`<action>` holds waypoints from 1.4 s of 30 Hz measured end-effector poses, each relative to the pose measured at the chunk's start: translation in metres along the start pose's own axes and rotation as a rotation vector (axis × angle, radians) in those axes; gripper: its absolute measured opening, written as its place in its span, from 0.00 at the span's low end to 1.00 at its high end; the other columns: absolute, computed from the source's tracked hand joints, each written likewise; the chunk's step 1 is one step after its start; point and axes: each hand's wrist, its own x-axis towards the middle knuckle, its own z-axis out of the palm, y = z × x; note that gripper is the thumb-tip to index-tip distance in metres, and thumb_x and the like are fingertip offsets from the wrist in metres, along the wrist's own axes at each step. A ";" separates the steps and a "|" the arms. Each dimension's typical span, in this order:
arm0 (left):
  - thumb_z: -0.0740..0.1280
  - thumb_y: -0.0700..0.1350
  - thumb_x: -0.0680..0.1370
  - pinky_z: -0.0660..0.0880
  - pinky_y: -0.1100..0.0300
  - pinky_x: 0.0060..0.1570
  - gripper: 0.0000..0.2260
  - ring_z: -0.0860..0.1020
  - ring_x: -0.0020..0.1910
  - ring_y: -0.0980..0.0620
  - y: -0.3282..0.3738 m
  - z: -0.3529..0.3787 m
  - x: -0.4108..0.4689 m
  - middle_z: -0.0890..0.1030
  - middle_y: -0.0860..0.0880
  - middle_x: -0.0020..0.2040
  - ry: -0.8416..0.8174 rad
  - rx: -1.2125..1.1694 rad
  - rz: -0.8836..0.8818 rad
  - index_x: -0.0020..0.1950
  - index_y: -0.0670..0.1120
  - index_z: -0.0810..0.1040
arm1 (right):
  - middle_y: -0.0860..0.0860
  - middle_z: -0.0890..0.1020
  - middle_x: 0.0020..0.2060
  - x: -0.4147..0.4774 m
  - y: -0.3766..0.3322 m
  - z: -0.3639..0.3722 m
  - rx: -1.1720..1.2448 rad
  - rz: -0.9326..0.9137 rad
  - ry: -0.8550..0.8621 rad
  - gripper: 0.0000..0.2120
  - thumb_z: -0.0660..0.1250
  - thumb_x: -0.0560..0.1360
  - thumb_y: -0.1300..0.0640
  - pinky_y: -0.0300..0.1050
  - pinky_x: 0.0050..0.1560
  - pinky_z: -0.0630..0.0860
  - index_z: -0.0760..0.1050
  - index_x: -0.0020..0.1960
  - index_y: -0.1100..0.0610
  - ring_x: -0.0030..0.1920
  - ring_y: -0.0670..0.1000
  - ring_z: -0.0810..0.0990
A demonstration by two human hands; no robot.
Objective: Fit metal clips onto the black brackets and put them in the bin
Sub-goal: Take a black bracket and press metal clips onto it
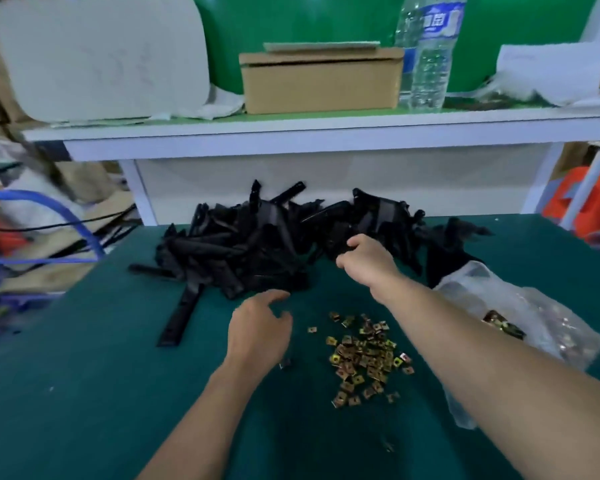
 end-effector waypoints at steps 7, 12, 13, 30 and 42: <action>0.69 0.56 0.75 0.72 0.63 0.63 0.22 0.77 0.61 0.62 -0.011 0.054 0.017 0.81 0.60 0.64 -0.145 0.156 0.158 0.70 0.59 0.78 | 0.55 0.52 0.82 0.073 0.034 0.046 -0.591 -0.141 0.129 0.44 0.72 0.76 0.42 0.57 0.75 0.62 0.51 0.82 0.50 0.80 0.60 0.51; 0.70 0.53 0.76 0.63 0.79 0.60 0.17 0.72 0.63 0.64 -0.028 0.060 0.035 0.79 0.64 0.64 -0.212 0.175 0.318 0.64 0.61 0.82 | 0.51 0.53 0.82 0.112 0.044 0.054 -0.582 -0.103 0.006 0.46 0.71 0.75 0.37 0.56 0.76 0.63 0.49 0.83 0.49 0.80 0.59 0.55; 0.71 0.51 0.76 0.61 0.83 0.55 0.15 0.73 0.61 0.65 -0.031 0.060 0.040 0.80 0.65 0.62 -0.212 0.146 0.320 0.62 0.60 0.83 | 0.51 0.54 0.82 0.113 0.045 0.057 -0.602 -0.101 0.008 0.43 0.69 0.76 0.36 0.56 0.74 0.64 0.52 0.83 0.50 0.80 0.58 0.56; 0.70 0.53 0.77 0.69 0.61 0.44 0.06 0.77 0.50 0.56 -0.048 0.036 0.029 0.81 0.62 0.44 -0.006 0.141 0.193 0.47 0.55 0.86 | 0.48 0.67 0.77 -0.044 0.030 0.025 -0.479 -0.160 -0.254 0.21 0.73 0.70 0.44 0.49 0.70 0.70 0.79 0.63 0.44 0.74 0.51 0.69; 0.73 0.47 0.78 0.65 0.72 0.51 0.04 0.73 0.55 0.61 -0.053 0.021 -0.001 0.80 0.62 0.51 -0.045 0.225 0.302 0.51 0.55 0.85 | 0.43 0.75 0.64 -0.104 0.082 0.052 -0.456 -0.275 0.115 0.32 0.65 0.71 0.30 0.47 0.69 0.59 0.70 0.72 0.42 0.69 0.48 0.63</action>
